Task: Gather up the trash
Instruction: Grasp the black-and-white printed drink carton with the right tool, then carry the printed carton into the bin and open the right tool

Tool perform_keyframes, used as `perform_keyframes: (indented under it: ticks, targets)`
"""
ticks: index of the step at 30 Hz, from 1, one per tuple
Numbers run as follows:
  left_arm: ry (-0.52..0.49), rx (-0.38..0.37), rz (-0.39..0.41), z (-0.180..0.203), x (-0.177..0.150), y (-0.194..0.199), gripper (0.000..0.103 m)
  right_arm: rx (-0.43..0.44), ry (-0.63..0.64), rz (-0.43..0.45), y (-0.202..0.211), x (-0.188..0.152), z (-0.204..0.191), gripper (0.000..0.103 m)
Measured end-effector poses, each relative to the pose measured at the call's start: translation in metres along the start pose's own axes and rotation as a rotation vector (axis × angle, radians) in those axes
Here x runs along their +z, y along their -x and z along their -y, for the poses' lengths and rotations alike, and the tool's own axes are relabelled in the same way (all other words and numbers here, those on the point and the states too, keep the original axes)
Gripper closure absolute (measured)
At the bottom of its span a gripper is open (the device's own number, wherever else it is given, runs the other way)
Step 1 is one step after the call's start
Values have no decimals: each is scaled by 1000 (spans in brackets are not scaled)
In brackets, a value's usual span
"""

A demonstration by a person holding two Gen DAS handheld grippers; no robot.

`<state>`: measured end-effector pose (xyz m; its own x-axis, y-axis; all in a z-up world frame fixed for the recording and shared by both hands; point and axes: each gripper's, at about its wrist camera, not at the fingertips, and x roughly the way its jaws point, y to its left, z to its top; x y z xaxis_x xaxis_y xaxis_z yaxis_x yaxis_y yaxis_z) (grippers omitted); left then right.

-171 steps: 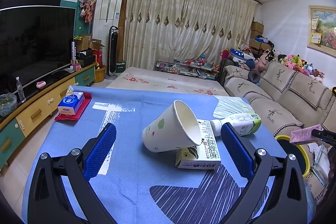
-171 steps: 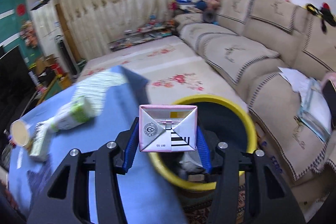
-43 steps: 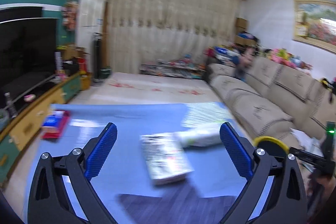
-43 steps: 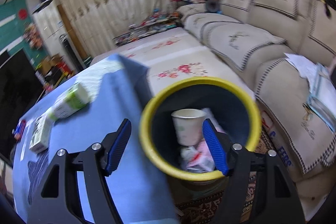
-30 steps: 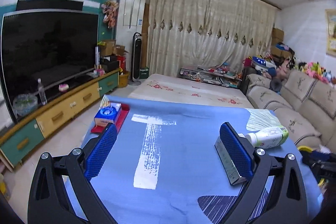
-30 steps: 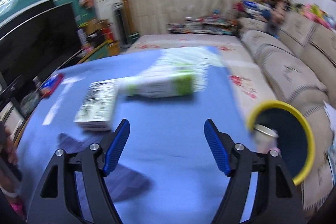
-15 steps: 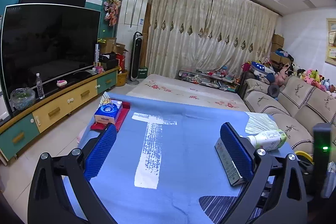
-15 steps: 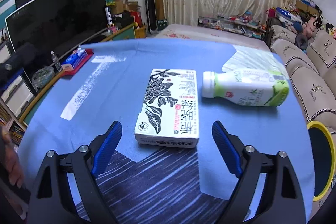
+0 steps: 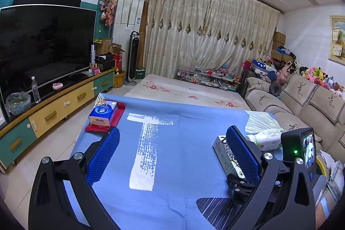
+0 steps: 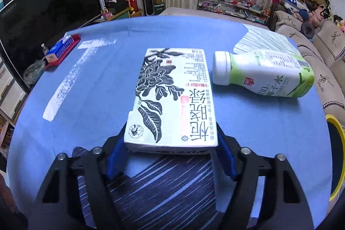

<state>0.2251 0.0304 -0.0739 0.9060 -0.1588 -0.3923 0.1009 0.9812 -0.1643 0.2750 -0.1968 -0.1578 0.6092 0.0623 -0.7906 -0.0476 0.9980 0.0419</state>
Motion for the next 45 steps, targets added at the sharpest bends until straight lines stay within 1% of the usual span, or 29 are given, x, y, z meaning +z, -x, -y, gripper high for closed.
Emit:
perform_keyframes:
  ticks: [3, 7, 10, 16, 20, 26, 30, 34, 40, 42, 45]
  targets:
    - [0, 0, -1, 0, 0, 0, 5, 7, -2, 18, 7, 0, 2, 34]
    - [2, -1, -3, 0, 0, 0, 5, 23, 1, 53, 28, -1, 7, 35]
    - [1, -1, -3, 0, -1, -1, 5, 48, -4, 75, 48, -3, 13, 35]
    - [-2, 1, -3, 0, -2, -2, 5, 92, -28, 148, 95, -7, 29, 35]
    - [-3, 1, -3, 0, -3, -2, 5, 112, -37, 175, 117, -9, 38, 35]
    - [-1, 1, -4, 0, -3, -2, 5, 104, -31, 194, 140, -15, 48, 35]
    - [-3, 1, -5, 1, -4, -2, 5, 82, -63, 212, 149, -23, 64, 35]
    - [-9, 3, -12, 1, -6, -4, 5, 32, -121, 235, 160, -31, 94, 35]
    - [-22, 3, -35, 6, -11, -11, 5, -58, -265, 256, 171, -47, 167, 35]
    - [-19, -8, -44, 6, -12, -13, 5, -96, -317, 264, 175, -55, 193, 36]
    - [-9, -45, -60, 9, -13, -15, 5, -150, -393, 273, 179, -67, 230, 35]
